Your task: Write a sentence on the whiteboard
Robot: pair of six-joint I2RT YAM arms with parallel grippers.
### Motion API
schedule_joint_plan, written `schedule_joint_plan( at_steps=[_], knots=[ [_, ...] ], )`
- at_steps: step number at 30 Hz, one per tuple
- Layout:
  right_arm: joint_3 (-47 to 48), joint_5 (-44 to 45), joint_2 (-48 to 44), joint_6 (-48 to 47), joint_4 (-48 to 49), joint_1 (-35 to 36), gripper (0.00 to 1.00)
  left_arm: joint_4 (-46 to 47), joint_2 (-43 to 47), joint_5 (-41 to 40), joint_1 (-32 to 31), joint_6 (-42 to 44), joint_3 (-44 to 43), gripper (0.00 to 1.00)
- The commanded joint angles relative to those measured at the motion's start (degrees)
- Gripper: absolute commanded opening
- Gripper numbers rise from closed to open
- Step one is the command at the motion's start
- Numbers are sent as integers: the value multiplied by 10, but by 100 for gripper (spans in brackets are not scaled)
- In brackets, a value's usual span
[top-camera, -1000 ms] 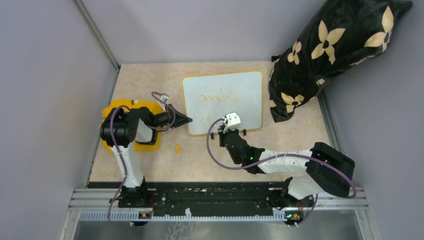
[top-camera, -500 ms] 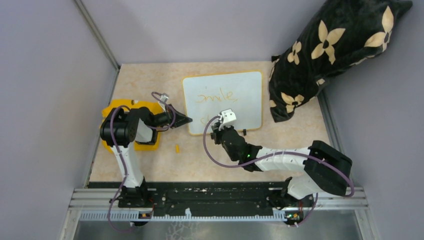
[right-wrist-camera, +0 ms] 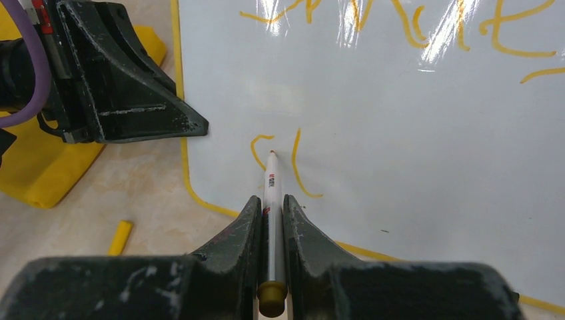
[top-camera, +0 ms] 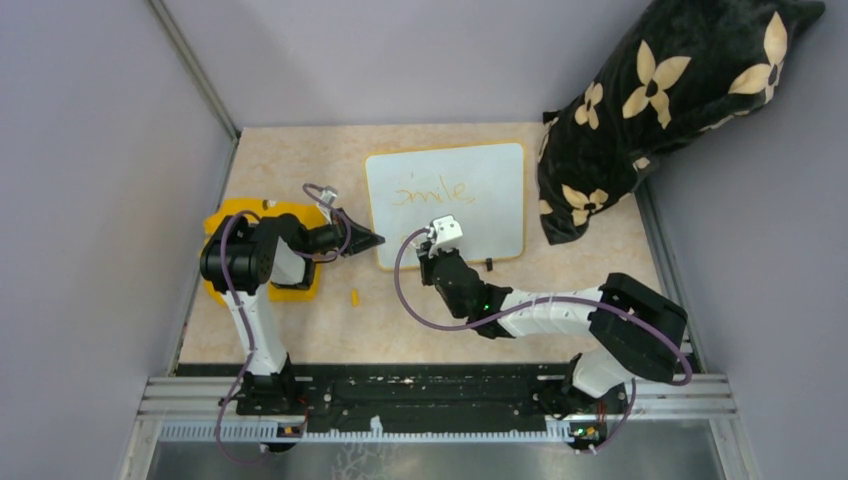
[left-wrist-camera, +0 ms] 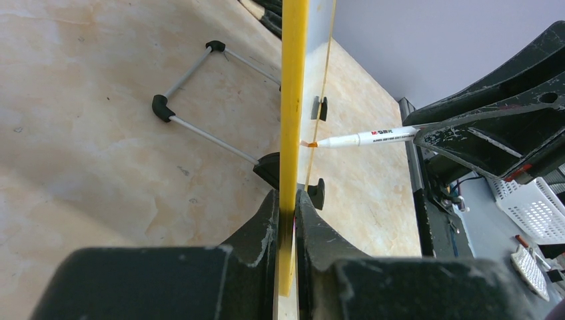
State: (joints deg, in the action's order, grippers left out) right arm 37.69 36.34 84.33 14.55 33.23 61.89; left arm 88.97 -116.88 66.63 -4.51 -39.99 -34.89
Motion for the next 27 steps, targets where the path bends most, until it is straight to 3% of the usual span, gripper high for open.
schedule_joint_plan(
  at_steps=[1,17,27],
  knots=[
    [25,27,5,-2,10,-10,0,38,-4,-22,-2,17,-10,0],
    [-21,67,-40,10,-14,-20,0,37,-5,-22,-2,17,-10,0],
    [-54,46,-85,10,5,-21,0,37,-5,-22,-3,17,-10,0]
  ],
)
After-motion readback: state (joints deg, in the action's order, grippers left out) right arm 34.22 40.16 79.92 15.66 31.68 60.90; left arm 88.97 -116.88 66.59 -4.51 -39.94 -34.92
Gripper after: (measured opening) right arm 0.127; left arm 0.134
